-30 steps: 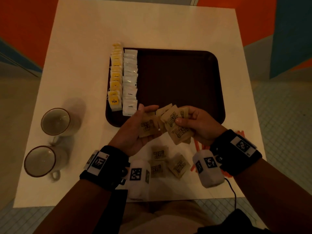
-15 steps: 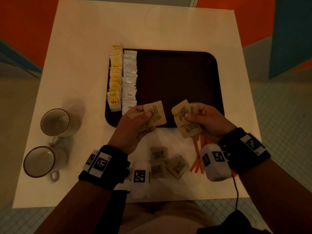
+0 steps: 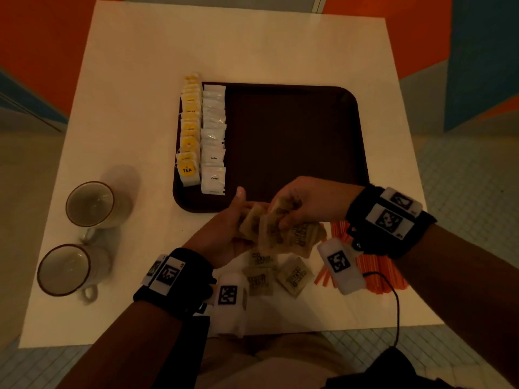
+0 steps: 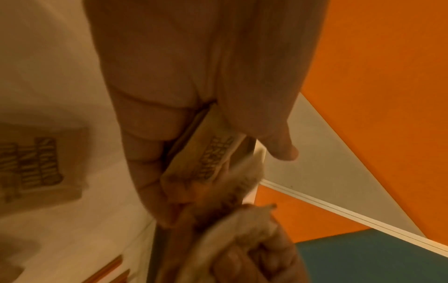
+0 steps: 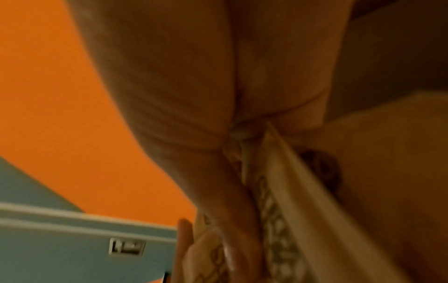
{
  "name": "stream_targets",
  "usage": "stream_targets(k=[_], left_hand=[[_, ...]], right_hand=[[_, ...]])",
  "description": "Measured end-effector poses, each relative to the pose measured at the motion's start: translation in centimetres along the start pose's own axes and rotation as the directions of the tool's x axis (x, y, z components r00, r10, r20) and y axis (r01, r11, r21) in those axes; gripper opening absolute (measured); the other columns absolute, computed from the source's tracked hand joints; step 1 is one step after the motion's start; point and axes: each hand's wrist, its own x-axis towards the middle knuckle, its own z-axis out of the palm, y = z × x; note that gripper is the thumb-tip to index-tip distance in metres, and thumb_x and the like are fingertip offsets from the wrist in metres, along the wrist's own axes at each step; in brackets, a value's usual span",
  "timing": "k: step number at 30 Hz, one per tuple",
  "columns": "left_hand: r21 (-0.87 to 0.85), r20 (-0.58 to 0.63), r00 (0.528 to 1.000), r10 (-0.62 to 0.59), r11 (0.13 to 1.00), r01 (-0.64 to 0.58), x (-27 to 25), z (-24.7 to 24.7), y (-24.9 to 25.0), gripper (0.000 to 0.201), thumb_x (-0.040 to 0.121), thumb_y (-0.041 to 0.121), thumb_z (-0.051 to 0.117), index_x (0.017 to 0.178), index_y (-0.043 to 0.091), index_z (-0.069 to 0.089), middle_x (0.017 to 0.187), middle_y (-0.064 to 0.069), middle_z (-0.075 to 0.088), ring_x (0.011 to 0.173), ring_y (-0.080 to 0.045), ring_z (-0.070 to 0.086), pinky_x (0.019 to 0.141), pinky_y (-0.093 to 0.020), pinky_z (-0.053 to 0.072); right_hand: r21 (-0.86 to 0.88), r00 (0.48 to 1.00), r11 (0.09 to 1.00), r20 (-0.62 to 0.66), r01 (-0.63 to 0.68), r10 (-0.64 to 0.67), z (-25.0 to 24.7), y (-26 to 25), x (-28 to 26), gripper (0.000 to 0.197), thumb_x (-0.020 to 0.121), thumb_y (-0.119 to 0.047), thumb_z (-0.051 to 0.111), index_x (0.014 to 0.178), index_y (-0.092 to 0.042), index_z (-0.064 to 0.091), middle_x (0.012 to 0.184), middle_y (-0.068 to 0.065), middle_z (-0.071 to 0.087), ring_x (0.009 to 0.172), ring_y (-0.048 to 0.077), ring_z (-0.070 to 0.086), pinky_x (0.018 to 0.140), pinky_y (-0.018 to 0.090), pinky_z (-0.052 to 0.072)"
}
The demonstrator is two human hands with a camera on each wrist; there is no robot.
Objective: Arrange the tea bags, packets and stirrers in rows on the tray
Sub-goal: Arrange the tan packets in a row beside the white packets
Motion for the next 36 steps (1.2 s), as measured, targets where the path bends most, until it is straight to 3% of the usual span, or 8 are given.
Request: stream_targets(k=[5, 10, 13, 18, 23, 30, 33, 36], left_hand=[[-0.059, 0.086, 0.996, 0.027, 0.998, -0.022, 0.3, 0.4, -0.5, 0.05, 0.089, 0.048, 0.048, 0.132, 0.022, 0.049, 0.128, -0.015, 0.059, 0.118, -0.032, 0.056, 0.099, -0.054, 0.043], [-0.108, -0.043, 0.992, 0.121, 0.986, -0.125, 0.4, -0.6, -0.5, 0.04, 0.095, 0.037, 0.039, 0.129, 0.019, 0.049, 0.12, -0.016, 0.06, 0.102, -0.029, 0.062, 0.08, -0.039, 0.054], [-0.103, -0.111, 0.983, 0.146, 0.982, -0.157, 0.6, -0.9, -0.6, 0.033, 0.097, 0.031, 0.037, 0.12, 0.014, 0.053, 0.105, -0.01, 0.065, 0.089, -0.022, 0.063, 0.071, -0.031, 0.054], [-0.084, -0.154, 0.976, 0.152, 0.983, -0.166, 0.8, -0.9, -0.3, 0.026, 0.097, 0.034, 0.039, 0.103, 0.012, 0.052, 0.078, -0.001, 0.063, 0.071, -0.013, 0.056, 0.065, -0.028, 0.051], [-0.146, -0.15, 0.973, 0.178, 0.969, -0.2, 1.1, -0.6, -0.1, 0.017, 0.096, 0.028, 0.043, 0.108, 0.02, 0.054, 0.1, -0.006, 0.064, 0.091, -0.018, 0.06, 0.074, -0.031, 0.053], [-0.021, -0.176, 0.966, 0.188, 0.981, -0.194, 1.2, -0.1, 0.8, 0.014, 0.089, 0.033, 0.053, 0.087, 0.019, 0.056, 0.093, -0.009, 0.061, 0.077, -0.016, 0.057, 0.071, -0.029, 0.052], [0.039, -0.187, 0.96, 0.207, 0.978, -0.204, 1.3, -0.2, 1.1, 0.013, 0.092, 0.019, 0.051, 0.08, 0.019, 0.054, 0.09, -0.009, 0.063, 0.073, -0.017, 0.057, 0.07, -0.03, 0.05], [-0.06, -0.288, 0.924, 0.252, 0.958, -0.28, 1.7, -0.8, 1.0, 0.015, 0.095, 0.017, 0.048, 0.08, 0.018, 0.05, 0.091, -0.003, 0.068, 0.079, -0.016, 0.065, 0.069, -0.027, 0.052]], right_hand=[[-0.224, 0.999, 0.975, -0.052, -0.01, -0.002, -0.1, -1.2, 1.5, 0.016, 0.081, -0.016, 0.068, 0.096, -0.01, 0.065, 0.096, 0.002, 0.068, 0.085, 0.012, 0.064, 0.07, 0.021, 0.051], [0.15, 0.976, 0.988, -0.207, -0.041, 0.072, 0.3, 0.1, 1.1, 0.023, 0.082, -0.01, 0.067, 0.104, -0.012, 0.065, 0.096, -0.001, 0.069, 0.086, 0.01, 0.067, 0.073, 0.023, 0.057], [0.483, 0.957, 0.874, -0.227, -0.05, 0.181, 1.1, 1.0, 0.8, 0.029, 0.083, -0.002, 0.062, 0.112, -0.003, 0.06, 0.105, 0.015, 0.068, 0.094, 0.023, 0.067, 0.077, 0.031, 0.058], [0.671, 0.907, 0.741, -0.331, 0.032, 0.26, 1.9, 1.4, 0.6, 0.031, 0.085, 0.004, 0.057, 0.116, 0.003, 0.057, 0.107, 0.021, 0.066, 0.088, 0.025, 0.067, 0.073, 0.033, 0.059], [0.718, 0.891, 0.688, -0.373, 0.103, 0.257, 1.8, 0.9, 0.4, 0.031, 0.086, 0.004, 0.055, 0.117, 0.001, 0.056, 0.101, 0.014, 0.068, 0.078, 0.016, 0.069, 0.061, 0.025, 0.058], [0.692, 0.862, 0.712, -0.428, 0.119, 0.273, 2.1, 0.8, 0.5, 0.026, 0.085, 0.004, 0.057, 0.11, -0.001, 0.059, 0.104, 0.019, 0.067, 0.085, 0.023, 0.067, 0.069, 0.031, 0.059], [0.664, 0.867, 0.739, -0.431, 0.115, 0.252, 2.2, 0.7, 0.5, 0.023, 0.085, 0.004, 0.057, 0.107, -0.004, 0.061, 0.1, 0.017, 0.068, 0.086, 0.025, 0.067, 0.073, 0.036, 0.058], [0.697, 0.813, 0.703, -0.486, 0.139, 0.32, 1.6, 1.4, 0.3, 0.026, 0.085, 0.001, 0.059, 0.11, -0.001, 0.059, 0.092, 0.012, 0.069, 0.079, 0.021, 0.068, 0.07, 0.037, 0.058]])
